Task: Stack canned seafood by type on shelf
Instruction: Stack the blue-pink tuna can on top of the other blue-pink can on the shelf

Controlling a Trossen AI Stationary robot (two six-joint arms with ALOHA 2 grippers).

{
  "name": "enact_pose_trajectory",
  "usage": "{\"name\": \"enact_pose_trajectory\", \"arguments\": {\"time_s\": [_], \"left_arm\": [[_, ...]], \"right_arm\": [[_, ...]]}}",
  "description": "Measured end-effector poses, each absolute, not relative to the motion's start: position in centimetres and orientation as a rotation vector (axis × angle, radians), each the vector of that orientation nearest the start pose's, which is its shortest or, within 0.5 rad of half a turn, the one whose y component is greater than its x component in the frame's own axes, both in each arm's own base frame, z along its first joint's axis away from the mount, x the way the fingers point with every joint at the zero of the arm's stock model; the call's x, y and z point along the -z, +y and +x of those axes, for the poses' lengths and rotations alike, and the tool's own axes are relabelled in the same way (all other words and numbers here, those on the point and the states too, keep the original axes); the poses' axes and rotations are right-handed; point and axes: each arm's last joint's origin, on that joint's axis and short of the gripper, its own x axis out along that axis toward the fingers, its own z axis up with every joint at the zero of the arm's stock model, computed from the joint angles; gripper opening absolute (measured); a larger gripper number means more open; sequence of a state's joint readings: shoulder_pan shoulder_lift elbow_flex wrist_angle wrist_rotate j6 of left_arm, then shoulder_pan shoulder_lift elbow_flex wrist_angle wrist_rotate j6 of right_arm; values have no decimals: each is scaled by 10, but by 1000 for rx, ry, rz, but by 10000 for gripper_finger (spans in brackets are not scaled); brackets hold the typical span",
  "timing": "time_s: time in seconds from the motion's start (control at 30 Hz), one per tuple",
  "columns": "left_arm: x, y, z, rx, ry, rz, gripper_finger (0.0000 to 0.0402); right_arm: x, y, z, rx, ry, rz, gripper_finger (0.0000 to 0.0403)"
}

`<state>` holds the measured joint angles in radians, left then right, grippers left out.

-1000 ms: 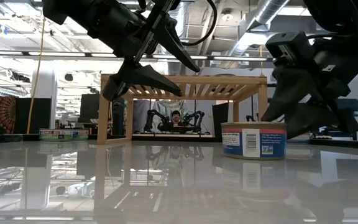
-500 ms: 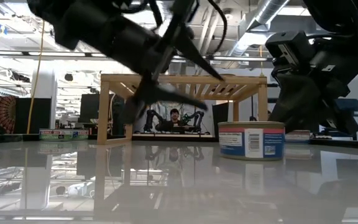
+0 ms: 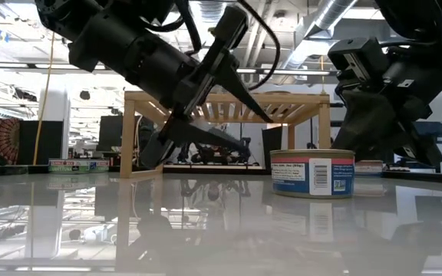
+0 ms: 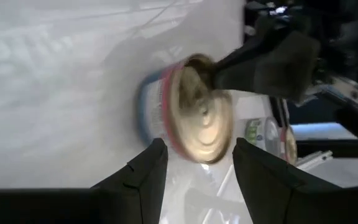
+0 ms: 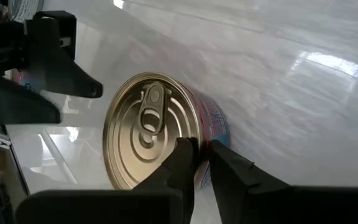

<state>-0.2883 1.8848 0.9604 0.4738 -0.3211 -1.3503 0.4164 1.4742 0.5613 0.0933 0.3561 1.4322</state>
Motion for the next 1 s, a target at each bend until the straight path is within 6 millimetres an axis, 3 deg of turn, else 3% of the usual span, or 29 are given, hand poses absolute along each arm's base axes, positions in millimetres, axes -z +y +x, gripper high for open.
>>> {"name": "enact_pose_trajectory", "arguments": {"time_s": [0.2, 0.57, 1.0], "left_arm": [[-153, -98, 370, -323, 336, -1199, 202], [-153, -97, 370, -334, 324, -1198, 326], [-155, -106, 369, -338, 312, -1274, 334]], "right_arm": [[-140, 95, 239, 476, 639, 1051, 76], [-140, 95, 239, 476, 639, 1051, 76], [-140, 95, 239, 475, 637, 1053, 74]]}}
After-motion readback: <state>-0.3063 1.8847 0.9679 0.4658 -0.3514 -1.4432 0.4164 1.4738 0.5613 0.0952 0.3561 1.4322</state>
